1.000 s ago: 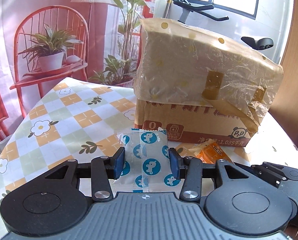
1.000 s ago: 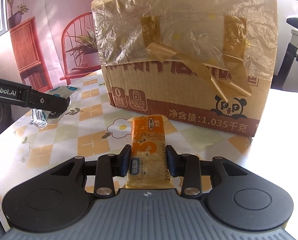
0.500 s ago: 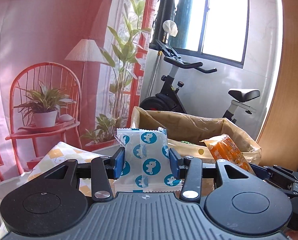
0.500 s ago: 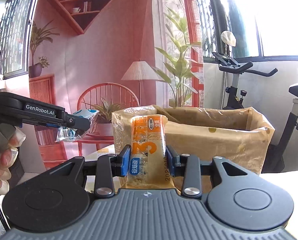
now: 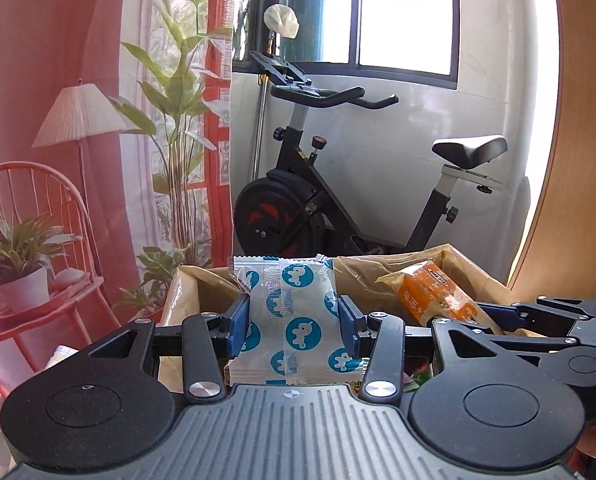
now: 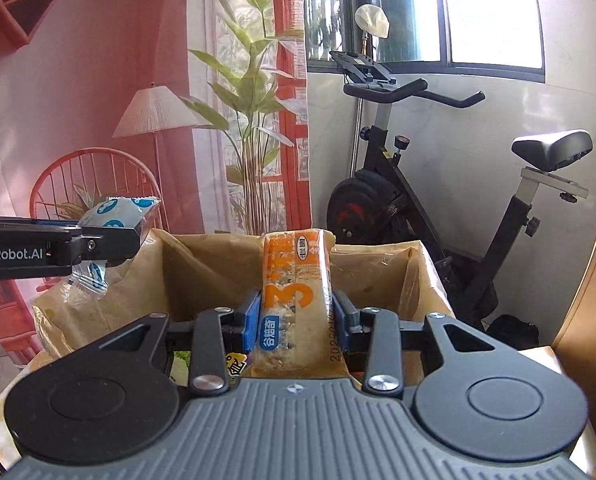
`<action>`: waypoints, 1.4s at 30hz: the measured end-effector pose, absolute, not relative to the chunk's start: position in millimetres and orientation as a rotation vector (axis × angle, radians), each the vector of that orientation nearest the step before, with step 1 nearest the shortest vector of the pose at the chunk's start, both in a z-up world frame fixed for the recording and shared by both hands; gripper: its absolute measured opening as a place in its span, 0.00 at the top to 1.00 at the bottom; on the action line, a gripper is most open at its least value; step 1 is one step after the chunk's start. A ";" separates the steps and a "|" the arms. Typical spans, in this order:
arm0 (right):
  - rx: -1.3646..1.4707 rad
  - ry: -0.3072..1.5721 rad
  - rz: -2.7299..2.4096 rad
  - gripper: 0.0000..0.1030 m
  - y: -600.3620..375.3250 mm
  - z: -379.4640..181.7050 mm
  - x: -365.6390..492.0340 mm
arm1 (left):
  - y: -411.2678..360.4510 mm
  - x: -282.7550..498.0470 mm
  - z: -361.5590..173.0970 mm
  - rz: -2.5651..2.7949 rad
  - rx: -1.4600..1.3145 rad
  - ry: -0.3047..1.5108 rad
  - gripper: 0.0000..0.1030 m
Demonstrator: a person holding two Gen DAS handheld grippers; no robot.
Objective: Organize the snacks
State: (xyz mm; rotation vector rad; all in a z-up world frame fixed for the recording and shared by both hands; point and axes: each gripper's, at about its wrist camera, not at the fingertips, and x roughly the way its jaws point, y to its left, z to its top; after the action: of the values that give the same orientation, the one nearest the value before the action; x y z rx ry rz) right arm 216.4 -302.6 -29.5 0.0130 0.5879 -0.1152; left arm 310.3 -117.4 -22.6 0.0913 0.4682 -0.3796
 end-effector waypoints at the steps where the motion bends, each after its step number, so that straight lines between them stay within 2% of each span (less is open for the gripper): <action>1: 0.017 0.602 -0.119 0.63 -304.0 -32.8 218.6 | -118.9 314.2 -26.8 -0.378 0.097 0.479 0.53; 7: 0.038 0.692 -0.152 0.62 -314.4 -50.9 223.4 | -111.3 323.3 -42.0 -0.364 0.103 0.525 0.52; 9: 0.038 0.694 -0.159 0.62 -316.0 -50.4 222.5 | -107.8 322.7 -40.7 -0.367 0.104 0.524 0.49; 10: 0.037 0.692 -0.159 0.61 -316.5 -48.9 222.0 | -106.4 322.7 -39.3 -0.366 0.100 0.524 0.42; 11: 0.038 0.690 -0.158 0.58 -316.4 -47.1 221.1 | -104.9 322.5 -37.8 -0.362 0.096 0.523 0.37; 13: 0.036 0.682 -0.159 0.46 -316.2 -43.0 217.8 | -101.7 317.5 -30.2 -0.349 0.085 0.516 0.32; 15: 0.030 0.677 -0.153 0.43 -313.7 -35.6 215.2 | -98.9 312.7 -22.4 -0.339 0.087 0.506 0.29; 20: 0.037 0.645 -0.143 0.23 -308.2 -10.6 204.8 | -94.3 292.6 -1.1 -0.306 0.123 0.451 0.19; 25: 0.034 0.595 -0.131 0.11 -297.1 17.9 184.7 | -87.9 257.8 24.1 -0.279 0.143 0.380 0.13; 36: 0.003 0.453 -0.164 0.05 -255.6 70.8 117.1 | -62.3 161.8 65.0 -0.193 0.141 0.277 0.10; 42: 0.039 0.429 -0.149 0.04 -240.4 79.9 81.7 | -47.4 125.4 72.7 -0.149 0.095 0.285 0.10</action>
State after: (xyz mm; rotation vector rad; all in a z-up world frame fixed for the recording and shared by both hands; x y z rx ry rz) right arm 81.7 -240.4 79.9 0.0385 0.4289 -0.1489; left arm 125.4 -47.4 72.7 0.0947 0.2853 -0.1485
